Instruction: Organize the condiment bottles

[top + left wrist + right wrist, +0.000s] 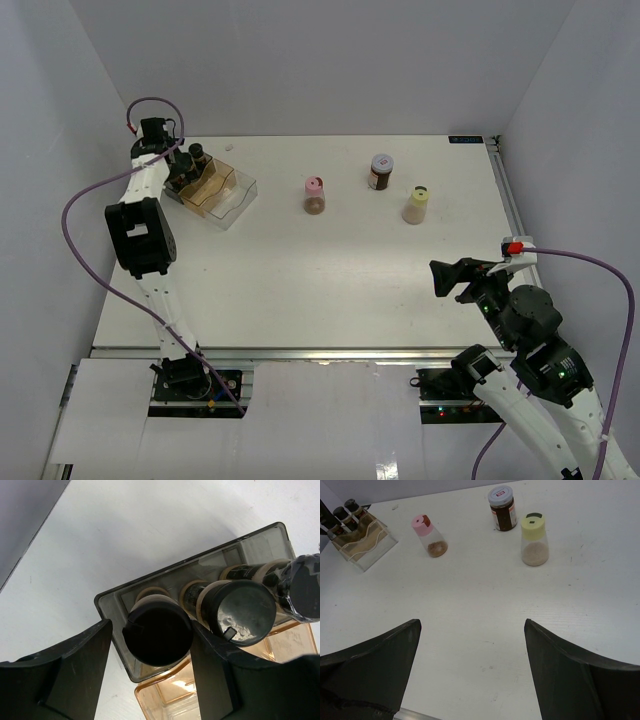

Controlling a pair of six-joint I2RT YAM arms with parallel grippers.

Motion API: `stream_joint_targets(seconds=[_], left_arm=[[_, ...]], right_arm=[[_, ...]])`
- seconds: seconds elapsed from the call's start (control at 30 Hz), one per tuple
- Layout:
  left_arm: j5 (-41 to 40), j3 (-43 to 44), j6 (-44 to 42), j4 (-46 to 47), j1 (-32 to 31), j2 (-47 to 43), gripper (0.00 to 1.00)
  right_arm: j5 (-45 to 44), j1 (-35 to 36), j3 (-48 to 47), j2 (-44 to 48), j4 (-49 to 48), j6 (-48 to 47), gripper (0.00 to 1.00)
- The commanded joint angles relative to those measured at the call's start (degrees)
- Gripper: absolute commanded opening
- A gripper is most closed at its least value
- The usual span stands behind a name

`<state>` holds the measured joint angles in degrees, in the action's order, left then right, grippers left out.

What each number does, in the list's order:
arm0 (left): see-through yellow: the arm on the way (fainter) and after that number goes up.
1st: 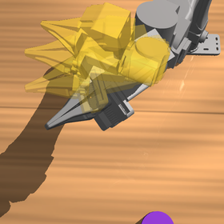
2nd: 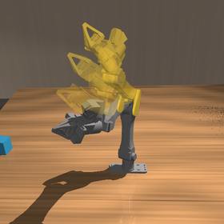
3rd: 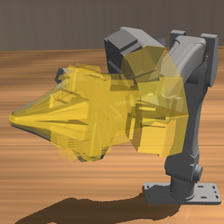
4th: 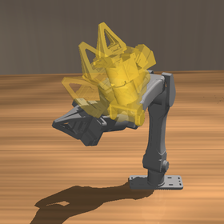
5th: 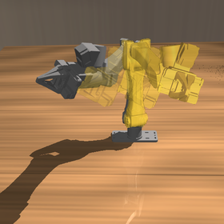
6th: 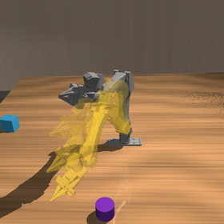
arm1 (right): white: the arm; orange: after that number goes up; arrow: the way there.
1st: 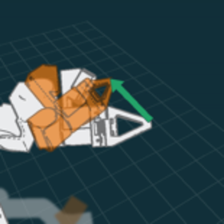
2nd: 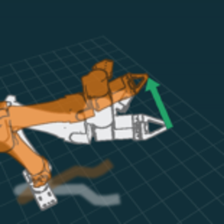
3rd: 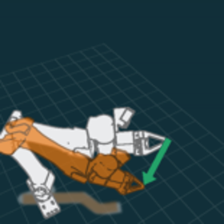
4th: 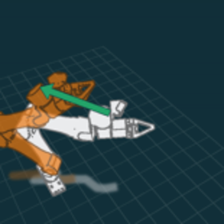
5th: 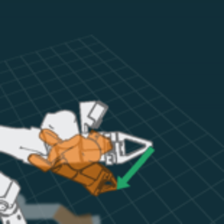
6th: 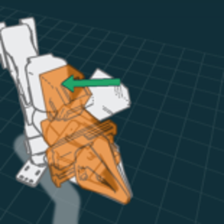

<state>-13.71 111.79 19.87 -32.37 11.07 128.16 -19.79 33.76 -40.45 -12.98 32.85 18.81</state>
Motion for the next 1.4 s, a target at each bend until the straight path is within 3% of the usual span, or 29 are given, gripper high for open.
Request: stream_joint_targets(seconds=[0.0, 0.33, 0.4, 0.53, 0.67, 0.97, 1.17, 1.37], left_arm=[[1.2, 3.8, 2.0, -3.6, 0.2, -4.4, 0.74], [9.0, 4.7, 4.8, -9.6, 0.3, -15.3, 0.77], [14.5, 1.3, 4.7, -7.4, 0.2, -18.8, 0.77], [28.1, -8.6, 3.2, 1.6, -3.1, -26.1, 0.91], [24.5, -7.1, -2.5, 0.2, -15.6, -24.3, 0.93], [18.8, 0.4, -6.5, 0.4, -30.3, -14.3, 0.92], [15.4, 9.8, -7.5, -1.9, -34.7, -4.6, 0.88], [13.9, 6.6, -8.2, 0.1, -36.8, -3.1, 0.87]], right_arm=[[-1.1, 0.0, 0.2, 0.2, -2.5, -1.3, 0.9], [-1.3, 0.0, -0.6, 0.0, -1.8, -1.5, 0.9], [-1.8, 0.0, -1.1, 0.2, -1.7, -1.8, 0.9], [-3.5, 0.0, -0.5, 0.8, -1.5, -1.9, 0.9], [-2.3, 0.1, 0.5, 1.0, -2.1, -1.9, 0.9], [-2.4, 0.1, 0.6, 1.4, -1.7, -2.2, 0.9], [-2.6, 0.1, 0.7, 1.8, -1.9, -2.2, 0.9], [-2.4, 0.1, 1.0, 2.1, -2.1, -2.5, 0.9]])
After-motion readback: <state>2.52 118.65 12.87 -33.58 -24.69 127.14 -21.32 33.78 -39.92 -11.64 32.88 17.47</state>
